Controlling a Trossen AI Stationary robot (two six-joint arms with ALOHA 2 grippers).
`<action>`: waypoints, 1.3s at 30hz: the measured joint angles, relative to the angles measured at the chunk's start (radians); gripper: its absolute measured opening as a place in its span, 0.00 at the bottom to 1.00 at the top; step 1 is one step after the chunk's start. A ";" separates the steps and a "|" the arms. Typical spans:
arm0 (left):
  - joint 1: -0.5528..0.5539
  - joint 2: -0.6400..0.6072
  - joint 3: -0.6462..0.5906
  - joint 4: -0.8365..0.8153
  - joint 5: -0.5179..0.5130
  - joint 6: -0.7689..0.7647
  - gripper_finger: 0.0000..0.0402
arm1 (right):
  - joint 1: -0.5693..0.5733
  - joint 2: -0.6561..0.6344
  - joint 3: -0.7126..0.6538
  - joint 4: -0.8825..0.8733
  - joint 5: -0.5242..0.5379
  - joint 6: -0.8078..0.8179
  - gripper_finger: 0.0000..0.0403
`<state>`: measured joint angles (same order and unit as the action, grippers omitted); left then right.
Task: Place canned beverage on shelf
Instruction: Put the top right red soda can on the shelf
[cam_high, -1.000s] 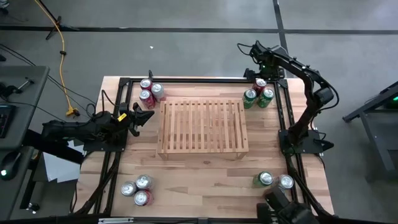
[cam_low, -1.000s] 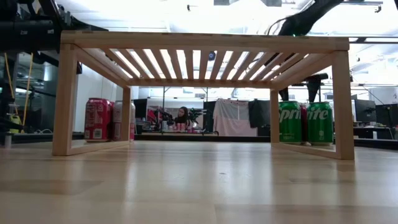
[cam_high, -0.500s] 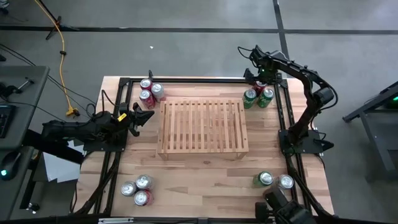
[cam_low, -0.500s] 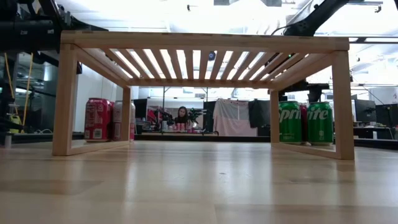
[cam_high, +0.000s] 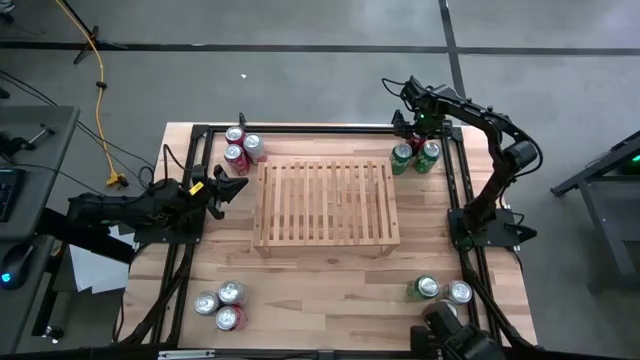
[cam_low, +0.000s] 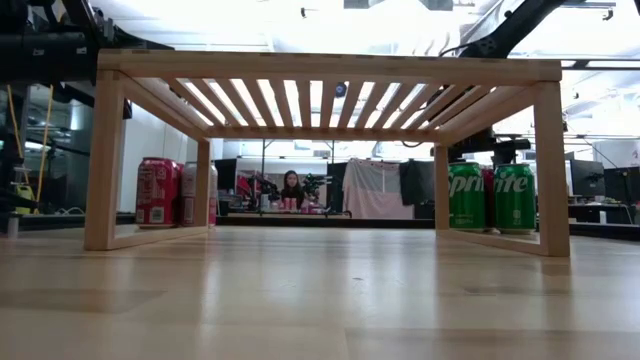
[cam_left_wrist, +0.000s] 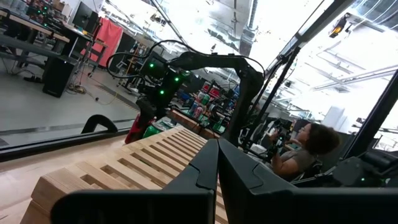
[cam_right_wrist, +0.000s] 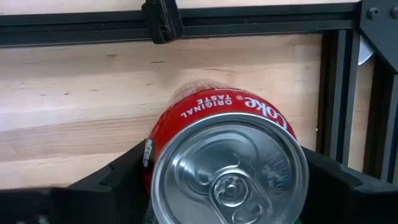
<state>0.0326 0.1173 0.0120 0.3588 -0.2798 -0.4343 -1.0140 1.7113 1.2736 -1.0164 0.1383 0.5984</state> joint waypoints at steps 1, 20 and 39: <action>0.000 0.000 0.000 0.000 0.000 0.000 0.01 | 0.002 -0.003 0.000 0.000 0.000 -0.002 0.71; 0.000 0.000 0.000 0.000 0.000 0.000 0.01 | 0.082 -0.260 0.272 -0.016 -0.090 -0.193 0.71; 0.000 0.000 0.000 0.000 0.000 0.000 0.01 | 0.738 -0.273 0.887 -0.307 -0.430 -0.635 0.71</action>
<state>0.0323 0.1174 0.0119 0.3585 -0.2795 -0.4344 -0.2758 1.4380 2.1605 -1.3234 -0.2916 -0.0362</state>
